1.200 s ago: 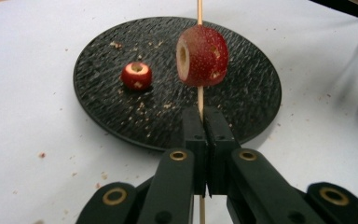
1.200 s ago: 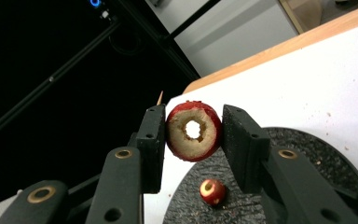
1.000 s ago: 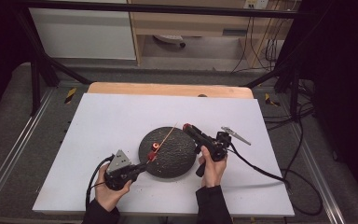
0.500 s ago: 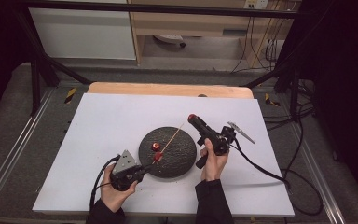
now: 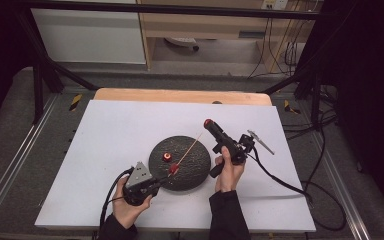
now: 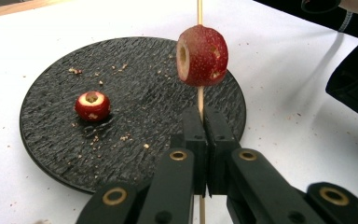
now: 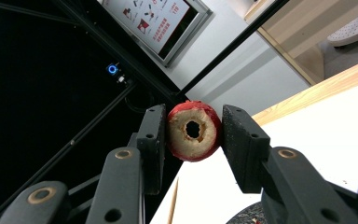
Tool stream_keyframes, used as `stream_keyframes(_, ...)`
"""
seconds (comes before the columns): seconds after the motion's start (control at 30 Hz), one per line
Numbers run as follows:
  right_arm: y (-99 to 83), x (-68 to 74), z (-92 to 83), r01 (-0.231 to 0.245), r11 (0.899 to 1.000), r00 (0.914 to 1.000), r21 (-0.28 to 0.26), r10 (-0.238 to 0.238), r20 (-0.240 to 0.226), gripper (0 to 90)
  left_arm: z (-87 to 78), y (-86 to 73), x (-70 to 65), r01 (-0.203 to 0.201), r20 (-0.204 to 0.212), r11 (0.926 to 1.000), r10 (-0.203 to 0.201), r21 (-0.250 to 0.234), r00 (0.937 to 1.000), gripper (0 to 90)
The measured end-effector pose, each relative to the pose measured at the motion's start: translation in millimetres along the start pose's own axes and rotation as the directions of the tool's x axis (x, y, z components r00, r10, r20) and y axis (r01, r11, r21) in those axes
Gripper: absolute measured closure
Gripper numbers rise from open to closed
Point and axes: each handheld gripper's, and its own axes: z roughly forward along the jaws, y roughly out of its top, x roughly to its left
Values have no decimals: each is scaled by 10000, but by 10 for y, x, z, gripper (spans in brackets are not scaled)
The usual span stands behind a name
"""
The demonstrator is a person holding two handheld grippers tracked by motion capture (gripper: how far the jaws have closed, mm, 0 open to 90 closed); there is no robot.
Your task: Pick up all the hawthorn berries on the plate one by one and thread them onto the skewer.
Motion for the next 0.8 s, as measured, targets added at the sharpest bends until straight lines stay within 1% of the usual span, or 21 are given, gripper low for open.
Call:
stream_keyframes(0.13, -12, 4, -9, -44, 10000, 10000, -87, 44, -53, 618, 20, 23, -8, -6, 10, 10000, 6, 2, 10000, 884)
stream_keyframes(0.23, -23, 4, -9, -79, 9999, 9999, -64, 78, -71, 618, 25, 46, -23, -123, 4, 9999, 123, -2, 9999, 884)
stream_keyframes(0.37, -33, 7, -16, -51, 10000, 9999, -46, 51, -121, 618, 35, 64, -29, -82, 21, 10000, 82, -51, 10000, 884)
stream_keyframes(0.47, -32, 12, -21, -62, 10000, 9999, -54, 61, -149, 618, 45, 69, -36, -125, 19, 9999, 125, -39, 9999, 884)
stream_keyframes(0.63, -27, 22, -30, -81, 9998, 9998, -169, 78, -171, 618, 72, 76, -46, -63, 32, 10000, 63, -43, 10000, 884)
stream_keyframes(0.8, -22, 24, -33, -99, 9998, 9998, -168, 96, -177, 619, 59, 74, -41, -90, 20, 9999, 90, -86, 10000, 884)
